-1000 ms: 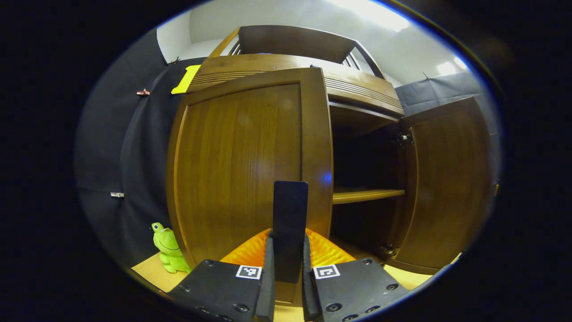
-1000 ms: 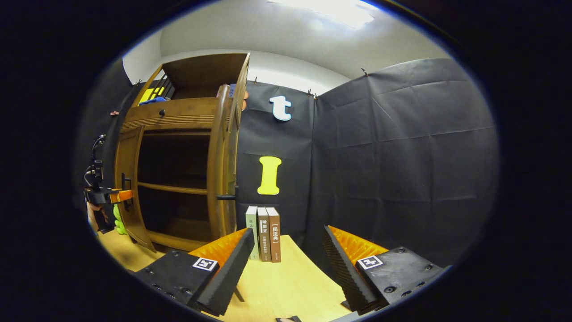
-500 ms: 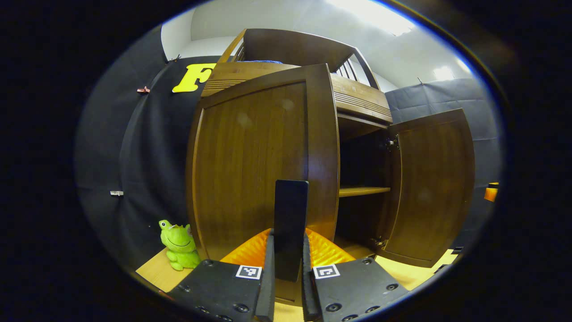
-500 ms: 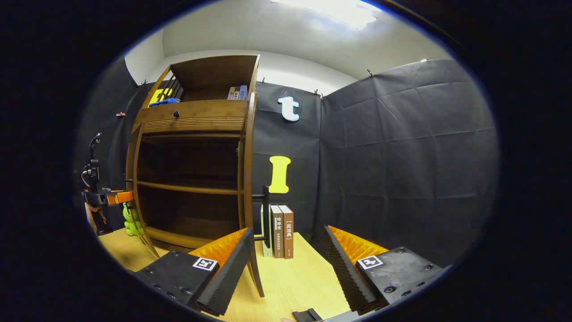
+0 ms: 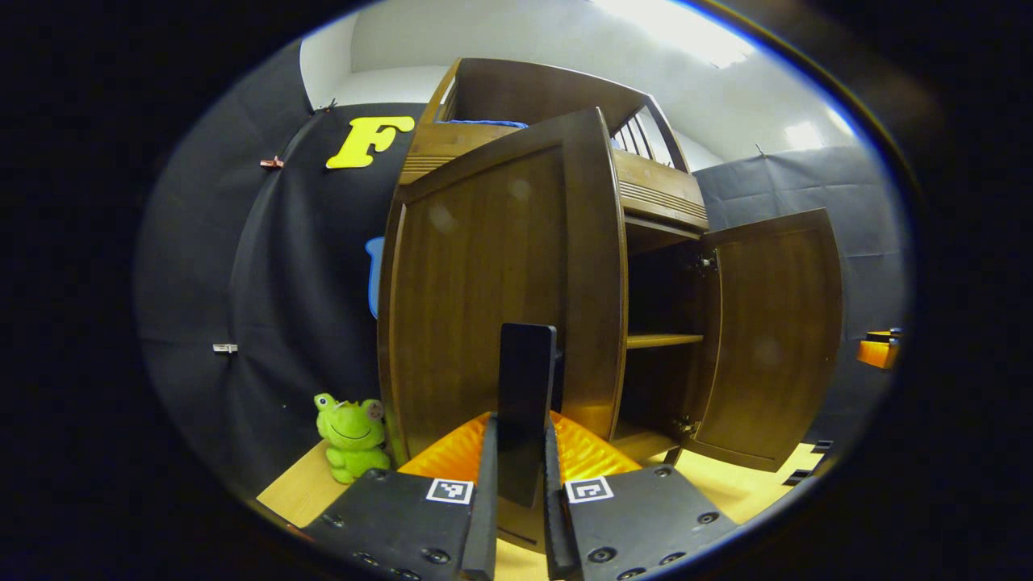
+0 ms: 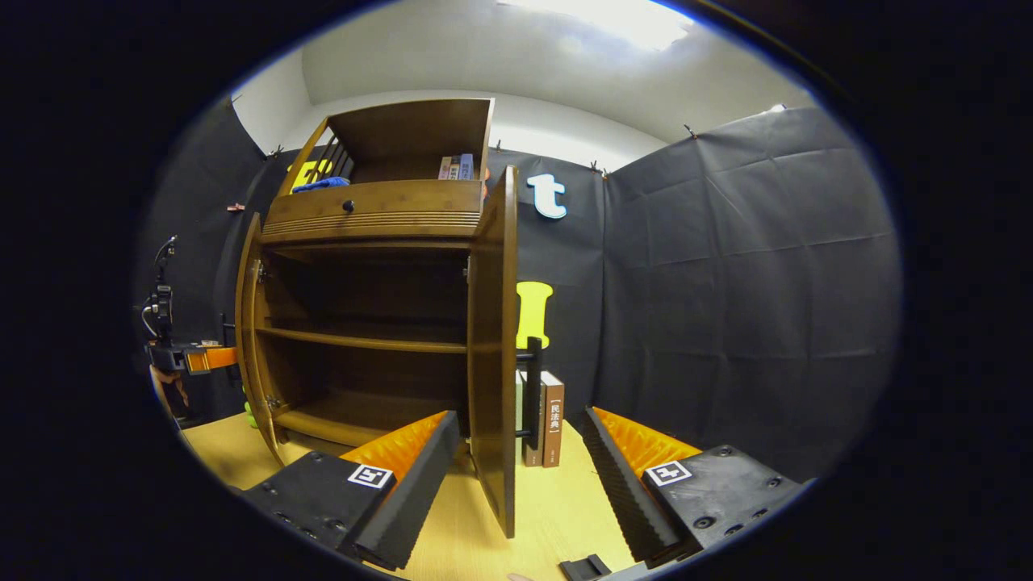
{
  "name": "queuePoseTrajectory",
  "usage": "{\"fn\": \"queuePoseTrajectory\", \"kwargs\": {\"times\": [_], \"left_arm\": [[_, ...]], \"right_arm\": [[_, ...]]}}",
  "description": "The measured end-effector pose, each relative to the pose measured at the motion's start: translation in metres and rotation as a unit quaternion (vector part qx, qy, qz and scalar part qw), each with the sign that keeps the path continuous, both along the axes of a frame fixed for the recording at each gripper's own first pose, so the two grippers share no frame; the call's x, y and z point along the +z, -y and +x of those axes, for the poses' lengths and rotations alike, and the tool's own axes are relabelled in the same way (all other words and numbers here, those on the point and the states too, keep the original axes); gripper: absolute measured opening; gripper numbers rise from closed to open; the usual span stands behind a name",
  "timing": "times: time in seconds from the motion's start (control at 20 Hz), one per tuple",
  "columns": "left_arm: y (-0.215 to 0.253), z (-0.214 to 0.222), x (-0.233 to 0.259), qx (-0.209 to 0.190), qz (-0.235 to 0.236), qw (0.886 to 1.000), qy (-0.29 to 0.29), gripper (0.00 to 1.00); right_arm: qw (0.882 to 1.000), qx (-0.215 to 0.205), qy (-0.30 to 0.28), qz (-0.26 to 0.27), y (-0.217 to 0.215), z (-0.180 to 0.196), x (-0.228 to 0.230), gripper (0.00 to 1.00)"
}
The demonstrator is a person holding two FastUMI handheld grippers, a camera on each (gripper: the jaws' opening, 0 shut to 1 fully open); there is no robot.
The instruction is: Open the right door of the double-door shoe cabinet with the right hand, and open the left door with the left hand.
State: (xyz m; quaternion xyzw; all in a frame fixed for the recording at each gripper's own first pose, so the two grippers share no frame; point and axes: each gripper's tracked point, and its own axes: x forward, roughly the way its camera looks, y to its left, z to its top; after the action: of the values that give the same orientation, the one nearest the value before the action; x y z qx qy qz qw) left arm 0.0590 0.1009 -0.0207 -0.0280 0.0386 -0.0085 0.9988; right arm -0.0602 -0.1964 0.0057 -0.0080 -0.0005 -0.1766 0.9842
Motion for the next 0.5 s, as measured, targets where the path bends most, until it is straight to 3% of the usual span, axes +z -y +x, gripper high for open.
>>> {"fn": "queuePoseTrajectory", "kwargs": {"times": [0.15, 0.3, 0.4, 0.5], "left_arm": [[-0.018, -0.014, 0.002, 0.011, 0.005, 1.000, -0.003, 0.27], [-0.034, -0.027, 0.004, 0.019, 0.001, 1.000, -0.004, 0.22], [-0.047, -0.035, 0.005, 0.029, 0.002, 1.000, -0.002, 0.26], [-0.060, -0.042, 0.005, 0.040, -0.005, 0.999, -0.004, 0.22]], "right_arm": [[1.000, 0.012, 0.006, 0.006, -0.014, 0.004, 0.000, 0.98], [1.000, 0.024, 0.005, 0.006, -0.029, 0.007, -0.001, 0.98], [0.999, 0.035, 0.004, 0.007, -0.041, 0.010, -0.002, 0.98], [0.999, 0.040, 0.004, 0.005, -0.049, 0.014, -0.001, 0.97]]}}
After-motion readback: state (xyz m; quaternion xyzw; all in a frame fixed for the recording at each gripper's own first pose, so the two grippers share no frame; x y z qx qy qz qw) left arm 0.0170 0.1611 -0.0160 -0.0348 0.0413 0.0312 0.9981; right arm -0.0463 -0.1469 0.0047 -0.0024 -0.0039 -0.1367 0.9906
